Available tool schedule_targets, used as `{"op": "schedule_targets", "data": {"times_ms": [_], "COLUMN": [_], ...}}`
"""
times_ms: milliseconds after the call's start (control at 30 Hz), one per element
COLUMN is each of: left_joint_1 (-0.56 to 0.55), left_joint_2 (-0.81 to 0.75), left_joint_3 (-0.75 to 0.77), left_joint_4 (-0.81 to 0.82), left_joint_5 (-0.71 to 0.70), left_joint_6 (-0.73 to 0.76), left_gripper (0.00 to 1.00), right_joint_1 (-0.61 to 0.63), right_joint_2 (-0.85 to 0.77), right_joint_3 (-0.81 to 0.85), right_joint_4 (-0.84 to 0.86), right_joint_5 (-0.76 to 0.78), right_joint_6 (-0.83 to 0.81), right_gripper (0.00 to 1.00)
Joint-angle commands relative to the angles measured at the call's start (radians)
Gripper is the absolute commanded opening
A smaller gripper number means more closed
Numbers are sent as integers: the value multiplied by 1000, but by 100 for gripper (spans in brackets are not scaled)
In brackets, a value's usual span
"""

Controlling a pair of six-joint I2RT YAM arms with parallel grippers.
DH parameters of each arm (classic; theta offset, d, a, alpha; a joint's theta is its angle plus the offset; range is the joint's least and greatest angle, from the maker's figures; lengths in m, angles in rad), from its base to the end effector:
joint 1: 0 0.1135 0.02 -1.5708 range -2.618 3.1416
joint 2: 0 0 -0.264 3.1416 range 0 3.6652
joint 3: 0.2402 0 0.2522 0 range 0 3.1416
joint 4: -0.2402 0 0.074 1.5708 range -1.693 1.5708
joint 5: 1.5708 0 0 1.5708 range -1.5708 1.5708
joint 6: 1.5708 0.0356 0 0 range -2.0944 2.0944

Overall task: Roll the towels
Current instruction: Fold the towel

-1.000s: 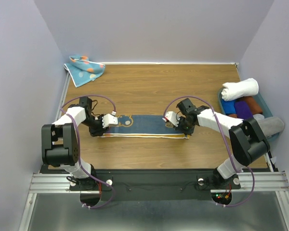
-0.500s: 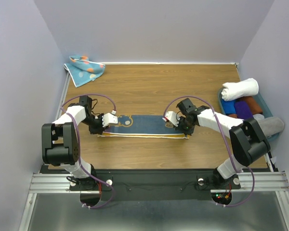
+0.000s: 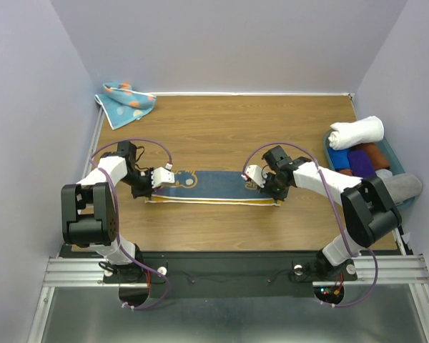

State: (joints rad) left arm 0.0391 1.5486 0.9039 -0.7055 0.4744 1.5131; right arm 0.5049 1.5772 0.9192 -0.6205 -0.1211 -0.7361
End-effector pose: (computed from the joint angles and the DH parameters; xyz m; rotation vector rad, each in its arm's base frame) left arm 0.2695 -0.0057 0.1751 1.8295 1.9103 -0.2511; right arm 0.2462 0.1410 0.1705 -1.6690 2.2919 0.1226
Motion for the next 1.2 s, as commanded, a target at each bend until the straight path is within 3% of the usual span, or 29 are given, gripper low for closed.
{"op": "schedule_targets", "data": {"times_ms": [0, 167, 633, 833, 967, 1067, 1100, 1167], "left_joint_1": [-1, 8, 19, 19, 19, 18, 19, 19], "left_joint_2": [-41, -50, -99, -90, -91, -88, -87, -87], "left_joint_3": [49, 78, 84, 76, 73, 76, 76, 75], "left_joint_4": [-43, -78, -103, -92, -88, -89, -89, -86], "left_joint_5": [23, 23, 16, 27, 26, 27, 27, 27], "left_joint_6": [12, 24, 41, 38, 41, 41, 41, 39], "left_gripper": [9, 0, 0, 0, 0, 0, 0, 0], "right_joint_1": [6, 4, -9, -9, -9, -9, -9, -9], "right_joint_2": [-34, -51, -72, -31, -10, 6, 10, 10], "right_joint_3": [33, 41, 66, 66, 73, 78, 78, 82], "right_joint_4": [2, 1, -35, -48, -53, -54, -54, -54], "right_joint_5": [1, 9, -8, -20, -14, -14, -12, -9], "right_joint_6": [4, 6, 12, 12, 12, 10, 9, 9], "right_gripper": [1, 1, 1, 18, 19, 13, 1, 0]}}
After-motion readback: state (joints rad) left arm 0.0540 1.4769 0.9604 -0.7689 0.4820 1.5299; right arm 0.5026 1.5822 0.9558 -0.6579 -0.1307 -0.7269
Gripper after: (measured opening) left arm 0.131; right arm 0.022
